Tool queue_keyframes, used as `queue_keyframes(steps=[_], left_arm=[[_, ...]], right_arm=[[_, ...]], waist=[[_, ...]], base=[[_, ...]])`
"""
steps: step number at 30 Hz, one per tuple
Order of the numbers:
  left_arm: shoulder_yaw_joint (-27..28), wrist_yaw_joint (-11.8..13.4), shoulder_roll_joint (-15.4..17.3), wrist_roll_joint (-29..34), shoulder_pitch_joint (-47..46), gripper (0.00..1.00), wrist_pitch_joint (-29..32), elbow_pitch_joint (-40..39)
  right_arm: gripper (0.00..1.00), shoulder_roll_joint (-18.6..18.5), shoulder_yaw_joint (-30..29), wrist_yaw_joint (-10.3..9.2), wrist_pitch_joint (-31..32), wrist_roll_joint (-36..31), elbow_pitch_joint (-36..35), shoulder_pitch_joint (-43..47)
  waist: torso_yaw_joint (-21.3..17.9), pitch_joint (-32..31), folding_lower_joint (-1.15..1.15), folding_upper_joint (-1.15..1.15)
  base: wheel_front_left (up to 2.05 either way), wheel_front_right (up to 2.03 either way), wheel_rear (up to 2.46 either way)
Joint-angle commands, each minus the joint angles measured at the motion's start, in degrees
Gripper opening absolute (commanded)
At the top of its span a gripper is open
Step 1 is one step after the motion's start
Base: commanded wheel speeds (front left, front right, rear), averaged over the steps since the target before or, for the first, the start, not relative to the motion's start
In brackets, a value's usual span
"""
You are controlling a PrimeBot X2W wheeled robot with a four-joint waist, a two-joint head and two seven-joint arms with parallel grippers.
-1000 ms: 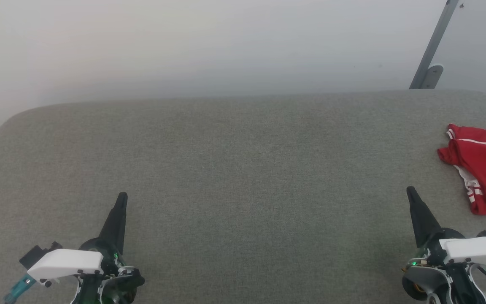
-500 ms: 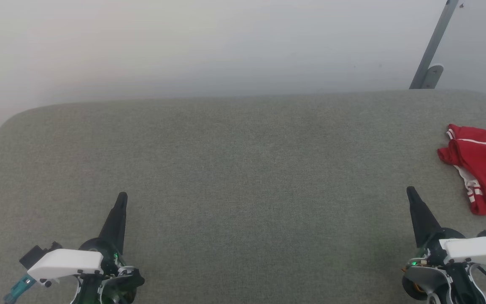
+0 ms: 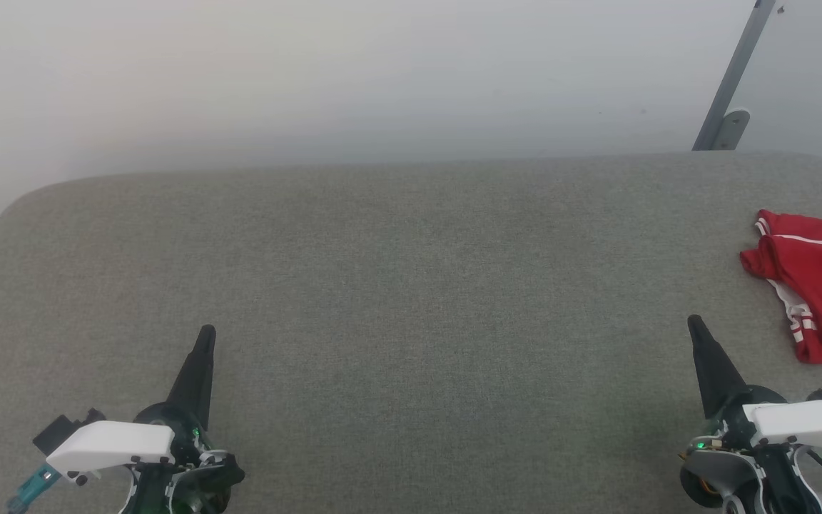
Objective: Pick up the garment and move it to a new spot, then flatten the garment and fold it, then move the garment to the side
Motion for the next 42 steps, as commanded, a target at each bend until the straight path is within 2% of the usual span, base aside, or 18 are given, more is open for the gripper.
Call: queue_keyframes(steps=[1, 42], left_arm=[[0.18, -0.16, -0.15, -0.11, -0.66, 0.0, 0.13, 0.0], [0.23, -0.16, -0.18, -0.03, -0.67, 0.0, 0.19, 0.0]], right_arm=[[0.0, 0.18, -0.03, 0.0, 0.15, 0.24, -0.22, -0.31], [0.0, 0.18, -0.02, 0.0, 0.14, 0.25, -0.22, -0.3]], waist=[[0.0, 0.0, 0.0, 0.0], [0.0, 0.0, 0.0, 0.0]], base=[[0.0, 0.0, 0.0], [0.0, 0.0, 0.0]])
